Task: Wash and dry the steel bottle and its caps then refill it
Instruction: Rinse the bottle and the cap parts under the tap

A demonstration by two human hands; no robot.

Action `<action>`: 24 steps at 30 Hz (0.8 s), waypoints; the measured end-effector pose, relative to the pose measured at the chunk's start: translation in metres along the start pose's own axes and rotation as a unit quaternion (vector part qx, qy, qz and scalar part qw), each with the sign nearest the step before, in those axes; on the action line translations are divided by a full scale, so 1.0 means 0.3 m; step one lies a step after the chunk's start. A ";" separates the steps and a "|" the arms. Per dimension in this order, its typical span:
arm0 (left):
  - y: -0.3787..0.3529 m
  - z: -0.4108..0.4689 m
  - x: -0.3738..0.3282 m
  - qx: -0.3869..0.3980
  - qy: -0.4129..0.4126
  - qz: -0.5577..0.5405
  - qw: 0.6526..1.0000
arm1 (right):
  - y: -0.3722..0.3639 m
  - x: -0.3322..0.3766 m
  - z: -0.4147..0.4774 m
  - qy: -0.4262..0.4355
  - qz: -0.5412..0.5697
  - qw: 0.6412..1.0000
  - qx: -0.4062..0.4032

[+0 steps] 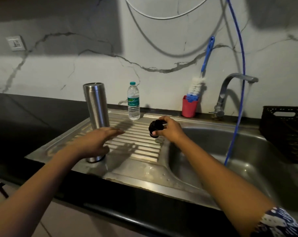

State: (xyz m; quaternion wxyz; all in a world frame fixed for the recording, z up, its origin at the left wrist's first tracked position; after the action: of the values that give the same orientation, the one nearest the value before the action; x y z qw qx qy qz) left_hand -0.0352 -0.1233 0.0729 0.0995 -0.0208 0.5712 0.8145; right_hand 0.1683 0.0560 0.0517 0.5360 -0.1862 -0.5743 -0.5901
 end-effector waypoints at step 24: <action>-0.786 0.873 -0.902 -0.065 0.240 -0.715 0.653 | 0.731 -0.656 -0.007 -0.147 0.228 0.941 -0.199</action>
State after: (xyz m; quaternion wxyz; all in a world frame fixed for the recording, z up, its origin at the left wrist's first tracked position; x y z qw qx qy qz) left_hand 0.2945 0.1614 -0.0147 0.5093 -0.6241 0.3291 0.4928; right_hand 0.4248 0.1880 -0.0082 0.5177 -0.5002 -0.4597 -0.5201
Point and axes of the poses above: each hand's wrist, its own z-axis towards the middle knuckle, its own y-axis out of the back of the hand, x = y × z, the point moved 3 cm from there along z, towards the middle knuckle, and after that the axes turned 7 degrees about -x, right-handed, at the moved point
